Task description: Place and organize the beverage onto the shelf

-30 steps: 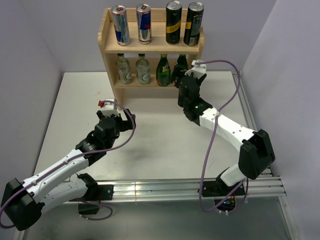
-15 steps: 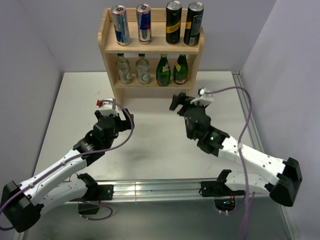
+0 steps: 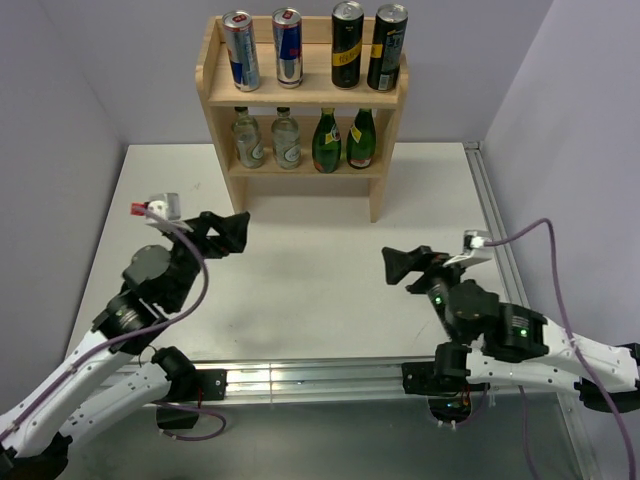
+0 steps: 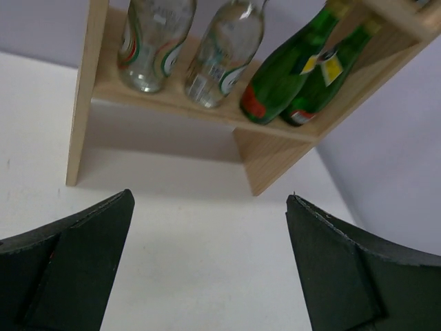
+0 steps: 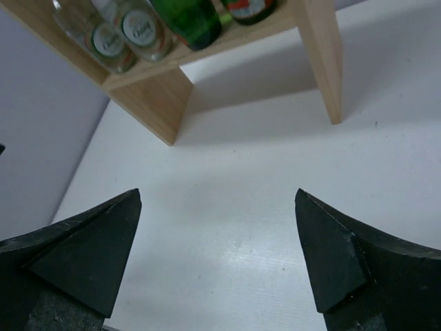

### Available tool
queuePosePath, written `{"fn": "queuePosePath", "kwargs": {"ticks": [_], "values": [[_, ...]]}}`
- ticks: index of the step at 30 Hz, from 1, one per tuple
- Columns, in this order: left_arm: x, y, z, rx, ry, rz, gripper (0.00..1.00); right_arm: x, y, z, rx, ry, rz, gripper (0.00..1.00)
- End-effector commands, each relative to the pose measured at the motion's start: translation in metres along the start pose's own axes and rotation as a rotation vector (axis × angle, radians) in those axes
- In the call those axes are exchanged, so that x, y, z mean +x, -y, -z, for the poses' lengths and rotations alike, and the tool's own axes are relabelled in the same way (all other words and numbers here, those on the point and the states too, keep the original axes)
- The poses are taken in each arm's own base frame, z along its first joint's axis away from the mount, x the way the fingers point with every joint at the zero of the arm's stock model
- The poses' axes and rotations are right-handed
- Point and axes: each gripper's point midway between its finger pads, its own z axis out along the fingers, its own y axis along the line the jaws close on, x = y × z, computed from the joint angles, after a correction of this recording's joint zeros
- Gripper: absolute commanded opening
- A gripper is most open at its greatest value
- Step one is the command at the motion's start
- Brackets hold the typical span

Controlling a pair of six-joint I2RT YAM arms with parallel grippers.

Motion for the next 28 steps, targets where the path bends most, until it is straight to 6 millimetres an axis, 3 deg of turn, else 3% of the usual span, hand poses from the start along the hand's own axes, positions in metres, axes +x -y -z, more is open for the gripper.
{"fn": "queuePosePath", "kwargs": {"ticks": [1,3,10,16,28], "values": [[-0.057,0.028,0.024,0.112,0.108,0.060,0.99,-0.040,0.015,0.015,0.031,0.057,0.009,1.00],[-0.077,0.033,0.031,0.124,0.137,0.058,0.99,-0.059,0.015,0.021,-0.002,0.088,0.023,1.00],[-0.098,0.030,0.040,0.092,0.167,0.028,0.99,-0.108,0.020,0.034,0.000,0.176,0.028,1.00],[-0.096,0.027,0.038,0.076,0.169,0.011,0.99,-0.117,0.018,0.036,-0.003,0.190,0.036,1.00],[-0.093,0.020,0.037,0.050,0.171,-0.009,0.99,-0.115,0.012,0.030,0.018,0.188,0.088,1.00]]}}
